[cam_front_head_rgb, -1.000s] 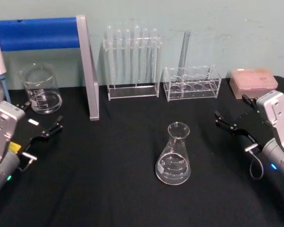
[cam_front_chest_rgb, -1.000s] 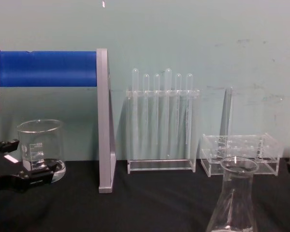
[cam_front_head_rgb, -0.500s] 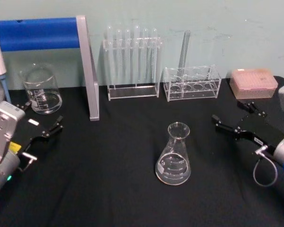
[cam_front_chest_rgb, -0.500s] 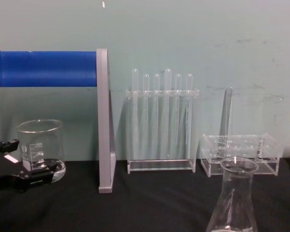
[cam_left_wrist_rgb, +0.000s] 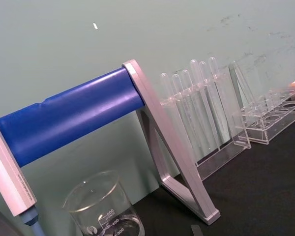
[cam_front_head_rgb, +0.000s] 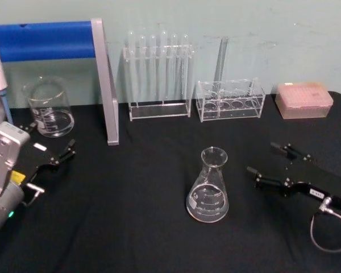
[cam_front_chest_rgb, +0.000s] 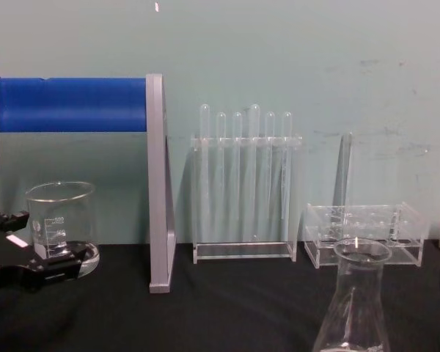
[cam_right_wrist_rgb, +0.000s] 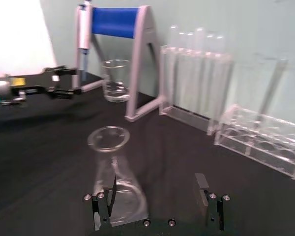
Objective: Grasp the erlenmeyer flask with one hand, shake it three times, then place it back.
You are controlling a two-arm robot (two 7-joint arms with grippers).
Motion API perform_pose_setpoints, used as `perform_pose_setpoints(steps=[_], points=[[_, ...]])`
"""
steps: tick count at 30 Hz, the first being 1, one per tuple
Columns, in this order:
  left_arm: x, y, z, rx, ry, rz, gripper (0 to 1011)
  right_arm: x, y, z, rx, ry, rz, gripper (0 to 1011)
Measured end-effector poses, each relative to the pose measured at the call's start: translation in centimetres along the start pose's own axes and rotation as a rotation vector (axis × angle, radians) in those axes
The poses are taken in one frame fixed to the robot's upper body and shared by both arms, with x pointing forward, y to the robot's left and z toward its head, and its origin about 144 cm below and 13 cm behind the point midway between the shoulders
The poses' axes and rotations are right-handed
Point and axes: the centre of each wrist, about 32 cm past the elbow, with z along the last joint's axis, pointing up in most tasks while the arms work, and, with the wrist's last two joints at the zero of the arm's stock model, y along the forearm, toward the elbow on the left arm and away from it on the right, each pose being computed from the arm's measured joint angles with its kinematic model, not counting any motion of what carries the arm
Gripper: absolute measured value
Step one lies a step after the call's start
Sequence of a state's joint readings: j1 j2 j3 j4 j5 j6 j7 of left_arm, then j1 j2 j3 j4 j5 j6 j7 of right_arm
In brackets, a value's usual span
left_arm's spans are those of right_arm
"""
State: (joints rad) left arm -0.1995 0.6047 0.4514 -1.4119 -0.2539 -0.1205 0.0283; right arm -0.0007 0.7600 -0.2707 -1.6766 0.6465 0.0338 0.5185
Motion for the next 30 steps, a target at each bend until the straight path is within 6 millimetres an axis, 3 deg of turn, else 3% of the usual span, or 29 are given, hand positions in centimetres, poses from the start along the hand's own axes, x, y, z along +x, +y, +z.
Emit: perform_pose_setpoints(steps=[12, 30], points=[[0.0, 0.0, 0.0, 0.000, 0.000, 0.000, 1001, -0.9, 1.4, -0.5, 0.016, 0.028, 0.138, 1003], [0.0, 0.0, 0.0, 0.000, 0.000, 0.000, 1001, -1.2, 4.6, -1.2, 0.031, -0.055, 0.170, 1003]])
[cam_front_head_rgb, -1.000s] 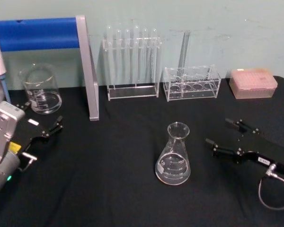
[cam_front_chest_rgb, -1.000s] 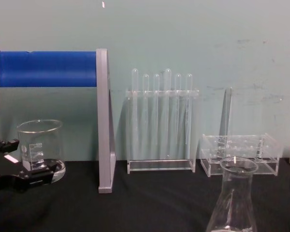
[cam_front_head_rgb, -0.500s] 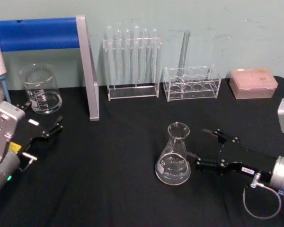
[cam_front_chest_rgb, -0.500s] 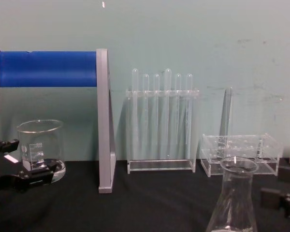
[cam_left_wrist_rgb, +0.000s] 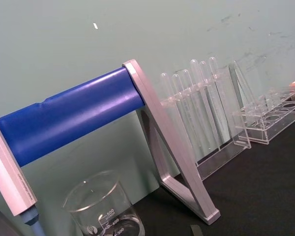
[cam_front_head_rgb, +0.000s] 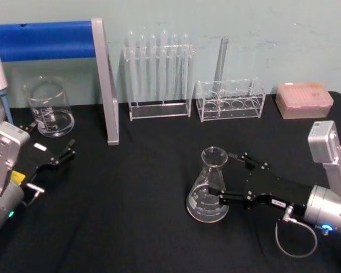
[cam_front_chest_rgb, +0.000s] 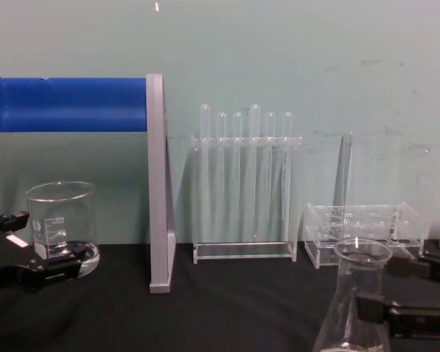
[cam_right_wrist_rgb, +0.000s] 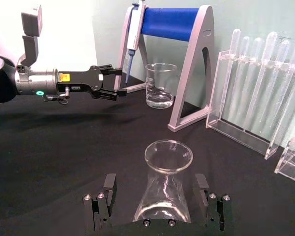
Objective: Grasp the erlenmeyer flask with one hand, shake it three times, then place it back.
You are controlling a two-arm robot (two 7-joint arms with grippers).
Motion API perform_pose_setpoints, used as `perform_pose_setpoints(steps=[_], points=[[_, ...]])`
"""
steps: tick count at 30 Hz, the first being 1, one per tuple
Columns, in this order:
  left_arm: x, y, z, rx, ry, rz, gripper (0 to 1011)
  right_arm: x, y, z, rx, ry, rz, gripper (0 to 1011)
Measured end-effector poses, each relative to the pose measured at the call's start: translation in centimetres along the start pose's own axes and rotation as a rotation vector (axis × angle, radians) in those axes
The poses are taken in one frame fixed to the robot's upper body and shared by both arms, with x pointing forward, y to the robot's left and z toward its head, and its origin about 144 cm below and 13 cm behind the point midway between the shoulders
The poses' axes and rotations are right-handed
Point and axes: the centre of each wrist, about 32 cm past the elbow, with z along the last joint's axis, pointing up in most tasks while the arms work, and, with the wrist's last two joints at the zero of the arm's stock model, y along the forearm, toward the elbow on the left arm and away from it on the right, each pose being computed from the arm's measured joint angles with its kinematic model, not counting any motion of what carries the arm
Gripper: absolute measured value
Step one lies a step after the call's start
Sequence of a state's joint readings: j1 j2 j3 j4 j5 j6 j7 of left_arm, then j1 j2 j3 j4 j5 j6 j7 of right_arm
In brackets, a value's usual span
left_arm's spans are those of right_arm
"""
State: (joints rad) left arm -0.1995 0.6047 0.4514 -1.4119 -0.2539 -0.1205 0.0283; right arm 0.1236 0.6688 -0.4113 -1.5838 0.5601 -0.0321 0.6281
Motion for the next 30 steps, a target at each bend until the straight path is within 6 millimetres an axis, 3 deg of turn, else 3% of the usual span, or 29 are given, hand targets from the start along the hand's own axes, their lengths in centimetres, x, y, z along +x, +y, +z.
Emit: perform_pose_setpoints(steps=[30], points=[[0.0, 0.0, 0.0, 0.000, 0.000, 0.000, 1001, 1.5, 3.5, -0.4, 0.015, 0.036, -0.017, 1003]])
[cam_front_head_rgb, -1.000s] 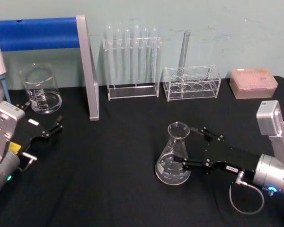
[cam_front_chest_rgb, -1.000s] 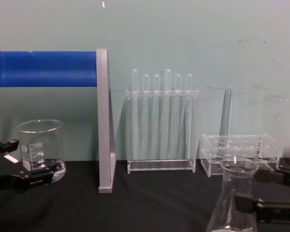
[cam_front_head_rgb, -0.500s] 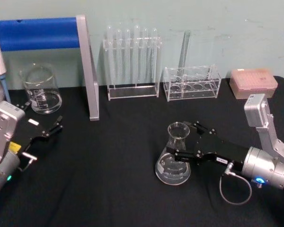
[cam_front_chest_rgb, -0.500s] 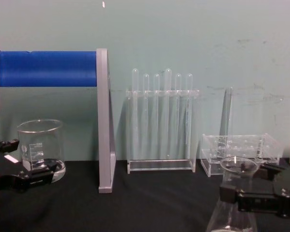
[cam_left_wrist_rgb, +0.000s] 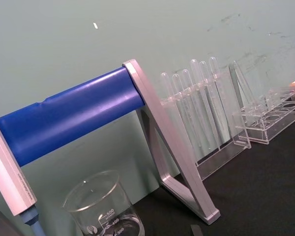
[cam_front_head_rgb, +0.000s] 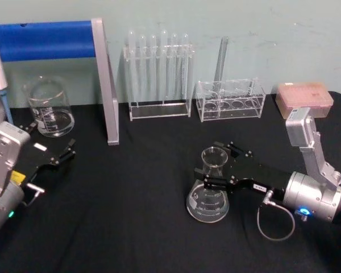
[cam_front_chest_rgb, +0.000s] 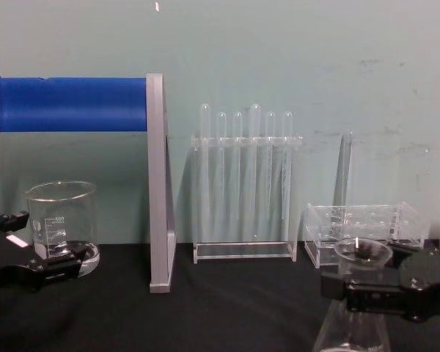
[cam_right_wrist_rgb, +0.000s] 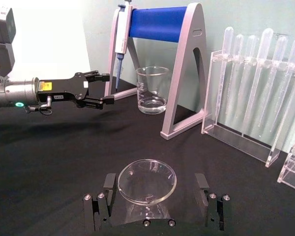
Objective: Grasp the erlenmeyer flask with one hand, shake it three times, then place it back.
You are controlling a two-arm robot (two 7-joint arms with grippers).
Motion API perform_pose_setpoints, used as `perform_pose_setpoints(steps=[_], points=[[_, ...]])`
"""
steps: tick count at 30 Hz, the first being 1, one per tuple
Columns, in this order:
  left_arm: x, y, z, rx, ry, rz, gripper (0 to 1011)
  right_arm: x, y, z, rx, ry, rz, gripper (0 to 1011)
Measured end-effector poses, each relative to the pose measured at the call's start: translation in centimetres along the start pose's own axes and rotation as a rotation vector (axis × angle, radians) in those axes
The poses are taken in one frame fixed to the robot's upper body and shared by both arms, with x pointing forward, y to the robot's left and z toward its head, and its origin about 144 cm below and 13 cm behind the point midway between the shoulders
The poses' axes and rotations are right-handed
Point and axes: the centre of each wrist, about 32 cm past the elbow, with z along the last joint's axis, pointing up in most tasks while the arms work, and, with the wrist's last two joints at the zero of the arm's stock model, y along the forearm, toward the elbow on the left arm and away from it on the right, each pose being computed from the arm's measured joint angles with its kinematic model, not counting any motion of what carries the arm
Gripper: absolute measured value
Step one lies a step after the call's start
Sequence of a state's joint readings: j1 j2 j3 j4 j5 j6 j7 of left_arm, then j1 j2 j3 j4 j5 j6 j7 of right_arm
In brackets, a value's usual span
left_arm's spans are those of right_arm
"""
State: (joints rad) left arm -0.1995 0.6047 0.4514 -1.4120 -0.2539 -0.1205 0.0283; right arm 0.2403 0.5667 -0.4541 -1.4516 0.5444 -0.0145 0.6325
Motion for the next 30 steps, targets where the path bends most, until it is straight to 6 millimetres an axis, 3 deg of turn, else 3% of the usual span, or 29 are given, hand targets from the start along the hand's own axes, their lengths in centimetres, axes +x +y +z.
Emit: perform_pose_setpoints(steps=[10, 21, 25, 30], points=[[0.00, 0.00, 0.00, 0.000, 0.000, 0.000, 1001, -0.01, -0.07, -0.01, 0.000, 0.000, 0.001, 969], [0.00, 0.00, 0.00, 0.000, 0.000, 0.000, 1001, 0.00, -0.12, 0.01, 0.001, 0.000, 0.001, 691], [0.00, 0.00, 0.00, 0.000, 0.000, 0.000, 1001, 0.00, -0.13, 0.02, 0.001, 0.000, 0.002, 533], [0.00, 0.00, 0.00, 0.000, 0.000, 0.000, 1001, -0.01, -0.14, 0.01, 0.001, 0.001, 0.002, 449]])
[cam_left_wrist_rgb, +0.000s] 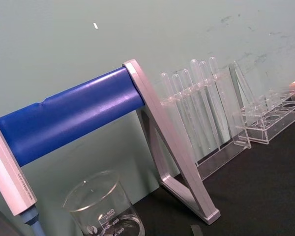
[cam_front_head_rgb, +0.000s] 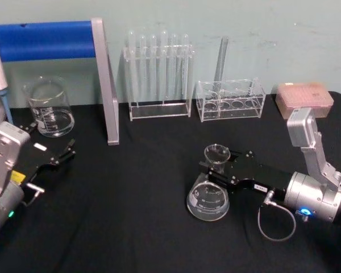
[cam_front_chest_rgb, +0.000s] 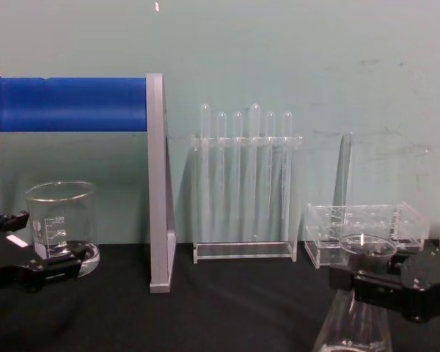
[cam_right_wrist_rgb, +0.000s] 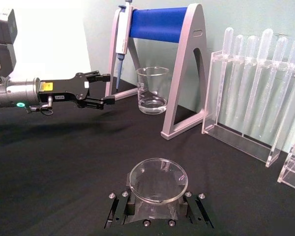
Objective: Grasp the erlenmeyer flask with one hand, shake it three times, then place it back.
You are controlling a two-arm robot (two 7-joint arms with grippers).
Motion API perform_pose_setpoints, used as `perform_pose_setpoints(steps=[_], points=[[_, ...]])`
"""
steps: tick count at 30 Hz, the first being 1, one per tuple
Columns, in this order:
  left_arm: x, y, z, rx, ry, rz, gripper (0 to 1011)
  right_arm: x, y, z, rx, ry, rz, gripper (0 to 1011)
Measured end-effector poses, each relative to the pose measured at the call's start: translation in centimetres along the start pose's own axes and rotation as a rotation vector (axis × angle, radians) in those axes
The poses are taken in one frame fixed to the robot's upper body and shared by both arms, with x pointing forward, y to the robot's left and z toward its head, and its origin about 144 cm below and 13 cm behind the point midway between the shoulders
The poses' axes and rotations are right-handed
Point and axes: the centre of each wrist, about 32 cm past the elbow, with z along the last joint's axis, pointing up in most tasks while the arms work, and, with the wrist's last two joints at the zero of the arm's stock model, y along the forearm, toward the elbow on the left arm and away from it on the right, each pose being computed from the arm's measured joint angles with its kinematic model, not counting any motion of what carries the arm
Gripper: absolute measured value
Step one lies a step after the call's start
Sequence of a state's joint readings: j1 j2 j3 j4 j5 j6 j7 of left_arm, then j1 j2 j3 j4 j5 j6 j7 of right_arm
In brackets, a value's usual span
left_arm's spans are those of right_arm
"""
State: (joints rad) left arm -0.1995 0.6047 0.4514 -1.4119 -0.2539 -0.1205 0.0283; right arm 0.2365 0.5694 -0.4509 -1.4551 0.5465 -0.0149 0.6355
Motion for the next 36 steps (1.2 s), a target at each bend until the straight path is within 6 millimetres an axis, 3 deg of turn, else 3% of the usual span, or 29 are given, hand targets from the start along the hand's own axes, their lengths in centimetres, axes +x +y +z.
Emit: perform_pose_setpoints(steps=[11, 26, 36], points=[[0.0, 0.0, 0.0, 0.000, 0.000, 0.000, 1001, 0.0, -0.3, 1.2, 0.042, -0.001, -0.023, 449], [0.0, 0.0, 0.0, 0.000, 0.000, 0.000, 1001, 0.7, -0.5, 6.7, 0.092, -0.102, -0.055, 449], [0.0, 0.0, 0.0, 0.000, 0.000, 0.000, 1001, 0.8, -0.3, 9.0, 0.108, -0.137, -0.064, 449]])
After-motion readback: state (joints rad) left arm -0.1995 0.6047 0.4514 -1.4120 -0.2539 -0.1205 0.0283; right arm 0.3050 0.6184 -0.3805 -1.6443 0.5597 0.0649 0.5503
